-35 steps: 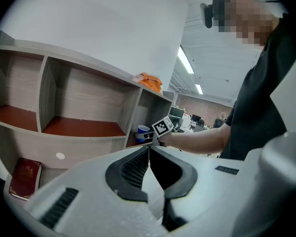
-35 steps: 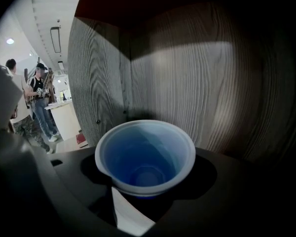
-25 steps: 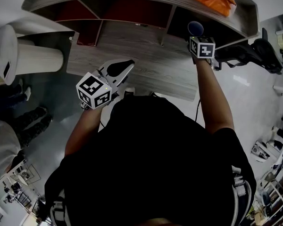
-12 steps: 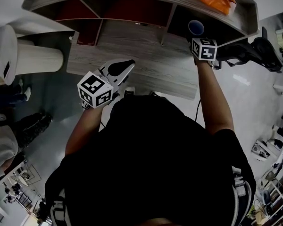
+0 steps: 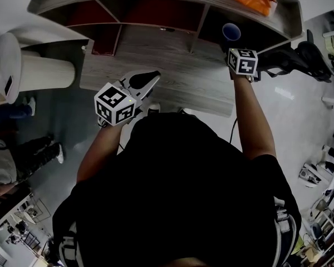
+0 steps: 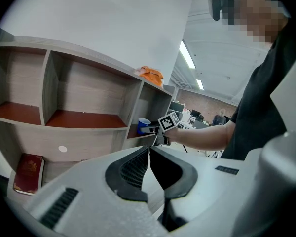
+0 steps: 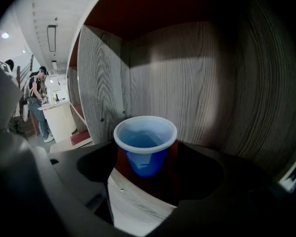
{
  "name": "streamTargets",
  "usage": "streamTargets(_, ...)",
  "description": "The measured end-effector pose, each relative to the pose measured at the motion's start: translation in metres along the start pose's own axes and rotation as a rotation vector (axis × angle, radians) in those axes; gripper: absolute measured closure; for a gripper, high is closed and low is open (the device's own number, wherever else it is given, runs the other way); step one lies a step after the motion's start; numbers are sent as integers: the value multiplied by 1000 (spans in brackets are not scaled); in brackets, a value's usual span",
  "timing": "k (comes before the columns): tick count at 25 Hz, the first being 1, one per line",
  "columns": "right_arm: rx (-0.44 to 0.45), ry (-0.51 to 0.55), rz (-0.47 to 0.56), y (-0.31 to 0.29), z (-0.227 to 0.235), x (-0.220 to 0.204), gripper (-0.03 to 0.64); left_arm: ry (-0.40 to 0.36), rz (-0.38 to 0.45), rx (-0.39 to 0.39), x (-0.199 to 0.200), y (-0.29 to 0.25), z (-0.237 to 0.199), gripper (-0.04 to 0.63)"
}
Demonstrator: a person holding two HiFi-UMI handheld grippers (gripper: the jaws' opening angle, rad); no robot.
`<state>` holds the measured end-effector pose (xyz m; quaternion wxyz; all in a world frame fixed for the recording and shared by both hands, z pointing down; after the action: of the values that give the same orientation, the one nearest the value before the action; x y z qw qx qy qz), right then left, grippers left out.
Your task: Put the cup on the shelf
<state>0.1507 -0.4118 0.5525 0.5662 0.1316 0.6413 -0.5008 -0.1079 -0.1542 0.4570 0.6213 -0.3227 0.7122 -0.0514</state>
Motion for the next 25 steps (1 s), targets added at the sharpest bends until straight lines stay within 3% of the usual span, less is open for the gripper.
streamTargets(25, -59, -36, 81, 51, -49, -4, 252, -49, 15, -79, 5, 21, -25, 571)
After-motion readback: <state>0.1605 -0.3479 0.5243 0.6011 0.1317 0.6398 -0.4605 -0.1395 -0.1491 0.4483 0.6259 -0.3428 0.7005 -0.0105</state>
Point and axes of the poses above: the fingertips, and each gripper's own axes: y backward along the fingers, z to its right, x out of its top, the point moved 7 cm from there along y, backward along the fingers, and after that the axes turned 15 degrees about x, right-handed, at the moved point
